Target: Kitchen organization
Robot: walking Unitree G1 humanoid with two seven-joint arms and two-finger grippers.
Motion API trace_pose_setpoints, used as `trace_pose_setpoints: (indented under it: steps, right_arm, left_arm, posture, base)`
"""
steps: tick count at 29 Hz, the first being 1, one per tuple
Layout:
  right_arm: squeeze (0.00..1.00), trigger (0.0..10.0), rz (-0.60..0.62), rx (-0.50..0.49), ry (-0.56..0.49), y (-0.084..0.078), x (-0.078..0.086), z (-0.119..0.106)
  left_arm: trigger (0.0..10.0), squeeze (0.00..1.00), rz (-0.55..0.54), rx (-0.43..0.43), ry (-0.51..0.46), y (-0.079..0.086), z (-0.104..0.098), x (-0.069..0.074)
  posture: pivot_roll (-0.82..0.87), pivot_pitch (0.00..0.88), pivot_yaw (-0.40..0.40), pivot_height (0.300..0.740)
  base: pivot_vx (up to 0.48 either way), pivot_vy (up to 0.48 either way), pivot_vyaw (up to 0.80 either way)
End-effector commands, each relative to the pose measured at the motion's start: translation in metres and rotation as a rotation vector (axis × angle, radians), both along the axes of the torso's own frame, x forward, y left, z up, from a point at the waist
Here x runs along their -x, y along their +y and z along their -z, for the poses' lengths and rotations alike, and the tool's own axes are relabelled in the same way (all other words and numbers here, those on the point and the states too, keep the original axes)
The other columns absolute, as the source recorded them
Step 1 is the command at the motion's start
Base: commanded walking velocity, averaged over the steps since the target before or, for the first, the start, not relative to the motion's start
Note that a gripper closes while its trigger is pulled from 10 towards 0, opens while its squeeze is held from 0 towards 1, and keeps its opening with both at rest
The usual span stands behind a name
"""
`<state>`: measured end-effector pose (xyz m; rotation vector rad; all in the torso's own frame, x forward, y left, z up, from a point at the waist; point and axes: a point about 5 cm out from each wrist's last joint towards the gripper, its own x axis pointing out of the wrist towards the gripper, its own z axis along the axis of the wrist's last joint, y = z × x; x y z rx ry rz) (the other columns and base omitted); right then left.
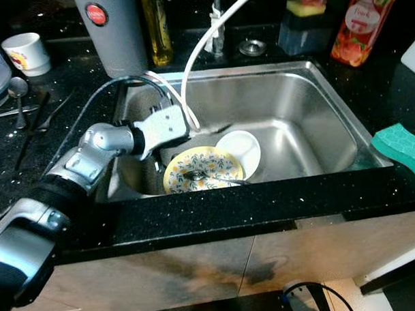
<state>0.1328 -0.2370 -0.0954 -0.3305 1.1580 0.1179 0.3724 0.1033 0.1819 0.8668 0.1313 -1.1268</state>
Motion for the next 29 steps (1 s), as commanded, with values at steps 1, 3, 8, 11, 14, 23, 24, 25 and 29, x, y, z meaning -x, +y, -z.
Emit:
trace_pose_setpoints:
  steps: [1, 3, 8, 11, 14, 23, 24, 25, 29]
  right_arm:
    - [0.00, 10.0, 0.021, -0.009, 0.006, 0.002, 0.005, 0.002]
    - [0.00, 10.0, 0.025, -0.010, 0.006, 0.002, 0.006, 0.002]
    - [0.00, 10.0, 0.039, -0.009, 0.008, 0.001, 0.009, 0.003]
    - [0.00, 10.0, 0.043, -0.009, 0.008, 0.001, 0.009, 0.003]
    - [0.00, 10.0, 0.046, -0.008, 0.007, 0.001, 0.009, 0.003]
    - [0.00, 10.0, 0.052, -0.011, -0.005, 0.001, 0.004, 0.002]
    - [0.00, 10.0, 0.053, -0.014, -0.011, 0.001, 0.002, 0.001]
    - [0.00, 10.0, 0.054, -0.015, -0.013, 0.002, 0.001, 0.001]
    - [0.00, 10.0, 0.053, -0.017, -0.021, 0.002, -0.003, 0.000]
  left_arm:
    - [10.0, 0.00, 0.057, -0.013, 0.031, -0.004, 0.006, 0.003]
    - [10.0, 0.00, 0.094, 0.000, 0.057, -0.007, 0.010, 0.004]
    - [10.0, 0.00, 0.169, 0.021, 0.156, -0.015, 0.019, 0.009]
    - [10.0, 0.15, 0.193, 0.030, 0.204, -0.016, 0.021, 0.010]
    - [10.0, 0.73, 0.224, 0.019, 0.268, -0.015, 0.026, 0.013]
    - [10.0, 0.00, 0.214, 0.018, 0.156, -0.012, 0.011, 0.005]
    - [10.0, 0.00, 0.217, 0.107, 0.088, -0.013, -0.012, 0.000]
    - [10.0, 0.00, 0.222, 0.152, 0.068, -0.014, -0.022, -0.001]
    - [10.0, 0.00, 0.257, 0.349, -0.081, -0.016, -0.068, 0.000]
  posture:
    - [-0.08, 0.093, 0.039, 0.740]
    - [-0.09, 0.099, 0.041, 0.740]
    - [-0.10, 0.109, 0.047, 0.740]
    - [-0.11, 0.114, 0.049, 0.740]
    - [-0.11, 0.115, 0.048, 0.740]
    - [-0.10, 0.094, 0.041, 0.740]
    - [-0.09, 0.086, 0.039, 0.740]
    - [-0.09, 0.084, 0.040, 0.740]
    - [-0.07, 0.066, 0.028, 0.740]
  base:
    - [0.000, 0.000, 0.00]
    - [0.000, 0.000, 0.00]
    - [0.000, 0.000, 0.00]
    - [0.000, 0.000, 0.00]
    - [0.000, 0.000, 0.00]
    - [0.000, 0.000, 0.00]
    - [0.000, 0.000, 0.00]
    - [0.000, 0.000, 0.00]
    - [0.000, 0.000, 0.00]
